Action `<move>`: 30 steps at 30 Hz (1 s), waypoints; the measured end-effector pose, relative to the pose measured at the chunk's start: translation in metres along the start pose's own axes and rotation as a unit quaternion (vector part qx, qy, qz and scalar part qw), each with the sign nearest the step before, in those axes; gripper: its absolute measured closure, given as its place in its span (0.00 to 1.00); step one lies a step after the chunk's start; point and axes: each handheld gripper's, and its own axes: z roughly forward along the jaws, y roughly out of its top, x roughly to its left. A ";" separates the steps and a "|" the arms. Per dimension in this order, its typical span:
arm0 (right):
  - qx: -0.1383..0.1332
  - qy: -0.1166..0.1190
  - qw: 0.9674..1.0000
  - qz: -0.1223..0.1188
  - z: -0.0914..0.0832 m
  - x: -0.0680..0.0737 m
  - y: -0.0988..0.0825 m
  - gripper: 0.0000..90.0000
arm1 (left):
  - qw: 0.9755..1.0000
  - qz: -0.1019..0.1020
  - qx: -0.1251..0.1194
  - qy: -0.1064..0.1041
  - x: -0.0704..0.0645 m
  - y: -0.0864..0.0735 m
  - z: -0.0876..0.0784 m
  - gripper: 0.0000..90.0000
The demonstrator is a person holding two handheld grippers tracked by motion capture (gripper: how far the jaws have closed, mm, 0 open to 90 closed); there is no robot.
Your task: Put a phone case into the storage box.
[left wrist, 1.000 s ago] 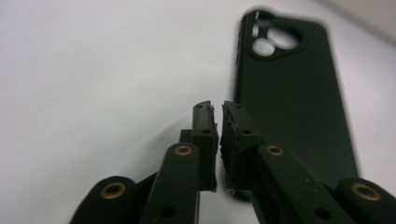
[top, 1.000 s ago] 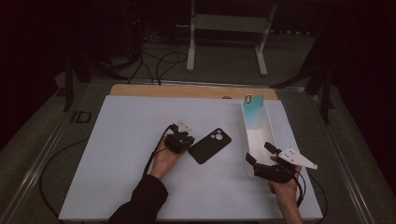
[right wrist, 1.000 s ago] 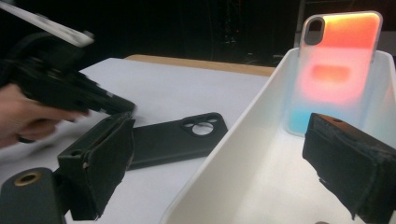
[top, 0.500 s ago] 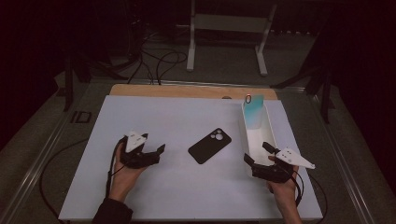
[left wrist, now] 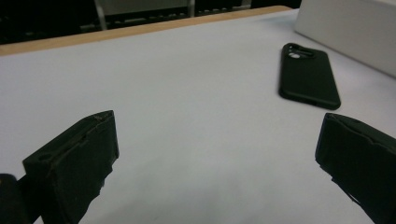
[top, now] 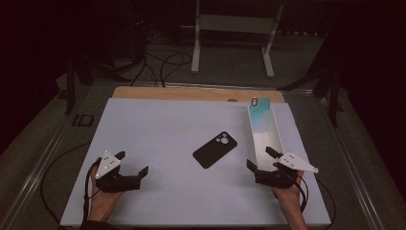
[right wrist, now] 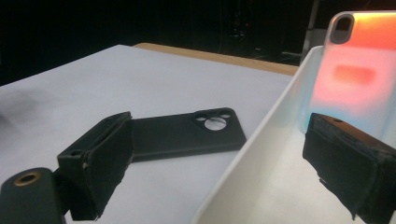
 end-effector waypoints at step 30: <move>0.001 -0.003 1.000 -0.013 -0.001 0.004 0.000 0.10 | 0.999 -0.005 0.036 -0.008 -0.004 0.014 0.014 0.00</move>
